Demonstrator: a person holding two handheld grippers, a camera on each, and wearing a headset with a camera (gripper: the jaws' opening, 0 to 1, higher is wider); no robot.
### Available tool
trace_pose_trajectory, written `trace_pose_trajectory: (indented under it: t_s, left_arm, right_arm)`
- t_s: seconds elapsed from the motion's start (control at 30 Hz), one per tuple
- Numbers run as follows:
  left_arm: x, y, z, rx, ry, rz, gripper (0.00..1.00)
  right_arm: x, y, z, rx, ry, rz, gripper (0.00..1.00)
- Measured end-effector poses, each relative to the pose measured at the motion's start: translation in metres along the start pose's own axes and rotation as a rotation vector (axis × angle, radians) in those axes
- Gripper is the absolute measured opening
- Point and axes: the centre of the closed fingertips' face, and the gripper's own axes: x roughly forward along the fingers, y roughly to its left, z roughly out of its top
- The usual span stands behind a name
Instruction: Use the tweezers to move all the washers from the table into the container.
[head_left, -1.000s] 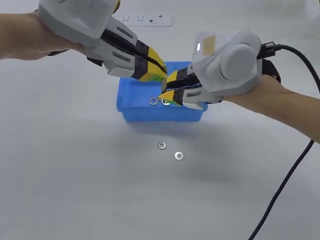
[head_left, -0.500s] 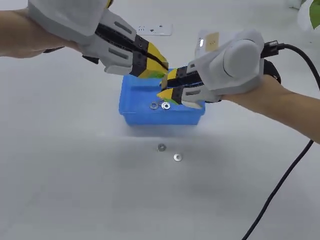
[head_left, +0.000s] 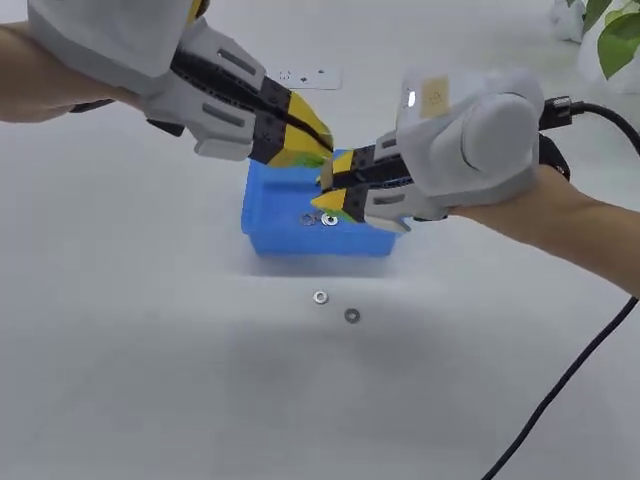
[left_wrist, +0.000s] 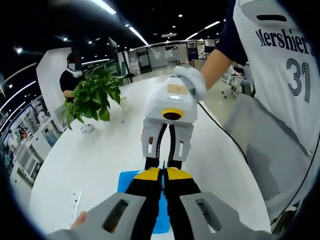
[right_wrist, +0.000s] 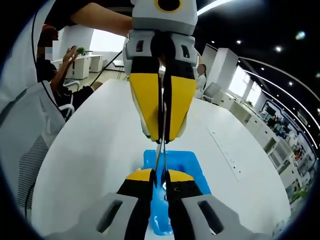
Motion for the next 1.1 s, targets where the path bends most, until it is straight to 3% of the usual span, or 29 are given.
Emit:
trace_pose_trajectory:
  t_s: [0.37, 0.6, 1.1]
  left_arm:
    - [0.006, -0.036, 0.004, 0.007, 0.007, -0.035, 0.06]
    - [0.013, -0.057, -0.007, -0.008, 0.011, -0.049, 0.06]
    - [0.021, -0.064, -0.039, -0.097, 0.018, -0.055, 0.06]
  right_arm:
    - [-0.011, 0.036, -0.001, 0.011, 0.012, 0.015, 0.11]
    - [-0.005, 0.058, -0.011, 0.019, 0.025, 0.032, 0.11]
    - [0.021, 0.075, -0.032, 0.067, 0.048, 0.097, 0.11]
